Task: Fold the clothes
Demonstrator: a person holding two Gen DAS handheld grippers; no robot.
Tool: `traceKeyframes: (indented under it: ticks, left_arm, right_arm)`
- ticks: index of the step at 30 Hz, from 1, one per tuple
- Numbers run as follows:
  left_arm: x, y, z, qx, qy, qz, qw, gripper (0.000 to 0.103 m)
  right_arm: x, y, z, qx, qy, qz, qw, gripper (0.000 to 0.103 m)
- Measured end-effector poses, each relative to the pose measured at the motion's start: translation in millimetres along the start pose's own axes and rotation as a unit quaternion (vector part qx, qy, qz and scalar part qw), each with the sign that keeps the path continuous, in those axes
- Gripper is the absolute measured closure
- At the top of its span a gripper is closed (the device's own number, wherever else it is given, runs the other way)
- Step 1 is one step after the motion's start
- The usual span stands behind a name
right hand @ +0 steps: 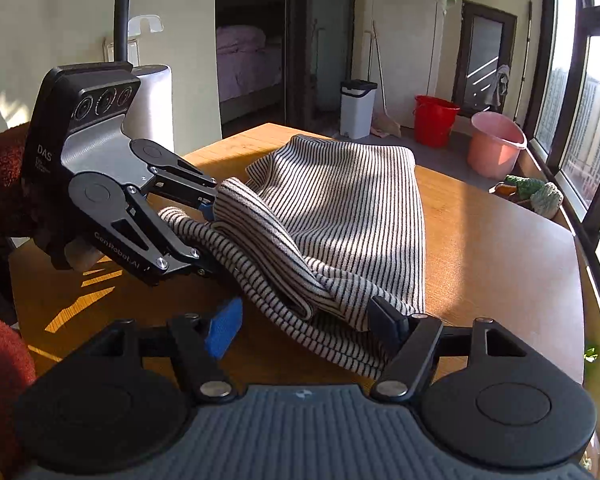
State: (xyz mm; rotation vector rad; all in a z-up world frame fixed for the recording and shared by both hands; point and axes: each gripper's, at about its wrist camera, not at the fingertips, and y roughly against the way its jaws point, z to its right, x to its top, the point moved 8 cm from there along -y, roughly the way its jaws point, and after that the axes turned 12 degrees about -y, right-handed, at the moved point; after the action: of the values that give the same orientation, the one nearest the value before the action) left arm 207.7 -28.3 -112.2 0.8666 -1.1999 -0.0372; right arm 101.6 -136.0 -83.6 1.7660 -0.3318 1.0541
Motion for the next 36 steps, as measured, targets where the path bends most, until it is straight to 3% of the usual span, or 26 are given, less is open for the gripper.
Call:
traceKeyframes:
  ticks: [4,8,10,12,14,17,19,21,23,25,28,31,34,36]
  left_arm:
    - [-0.9,-2.5,-30.4,-0.054,0.122,0.016,0.9909,0.048]
    - [-4.6,-3.8,-45.2,-0.071,0.162,0.028,0.9839,0.048]
    - [-2.4,5.0,-44.6,-0.062,0.147,0.027,0.9868,0.047]
    - [0.7,15.6,-42.6,-0.049,0.127,0.025,0.9903,0.042]
    - [7.0,27.5,-43.3,-0.035,0.115,0.033,0.9922,0.026]
    - [25.5,49.6,-51.8,-0.009,0.120,0.074,0.9900,0.023]
    - [33.1,47.7,-60.6,-0.007,0.133,0.088,0.9872,0.027]
    - [39.8,42.8,-70.0,-0.009,0.148,0.099,0.9839,0.038]
    - [34.2,30.2,-73.9,-0.015,0.160,0.084,0.9834,0.052]
    - [18.8,12.8,-73.3,-0.030,0.174,0.053,0.9829,0.054]
    - [4.3,-1.5,-70.3,-0.066,0.187,0.039,0.9794,0.067]
    - [0.4,-8.5,-71.0,-0.095,0.200,0.041,0.9744,0.067]
    - [0.0,-15.6,-75.1,-0.114,0.213,0.042,0.9696,0.066]
    - [-1.5,-23.8,-86.0,-0.136,0.234,0.045,0.9616,0.066]
  right_arm:
    - [-0.7,-13.6,-18.6,-0.064,0.127,0.044,0.989,0.027]
    - [-2.2,-50.9,-31.1,-0.143,0.259,0.063,0.953,0.029]
    - [-4.5,-64.7,-35.7,-0.140,0.289,0.047,0.946,0.046]
    - [-0.5,-66.8,-36.3,-0.122,0.274,0.035,0.953,0.060]
    - [2.1,-64.9,-36.7,-0.114,0.276,0.026,0.954,0.067]
    - [-2.4,-58.5,-42.0,-0.113,0.303,0.011,0.946,0.076]
    - [-4.1,-49.5,-47.0,-0.108,0.315,-0.003,0.943,0.077]
    - [-5.9,-40.4,-51.9,-0.104,0.328,-0.017,0.939,0.078]
    - [-7.7,-31.2,-56.7,-0.099,0.340,-0.031,0.935,0.078]
    - [-5.7,-16.2,-61.5,-0.098,0.352,-0.041,0.930,0.079]
    - [17.8,19.7,-66.9,-0.112,0.359,-0.038,0.926,0.079]
    - [50.5,32.8,-74.9,-0.122,0.366,-0.021,0.922,0.079]
    - [83.6,13.0,-78.1,-0.118,0.375,-0.005,0.920,0.079]
    - [101.0,-11.3,-72.2,-0.109,0.362,-0.009,0.926,0.078]
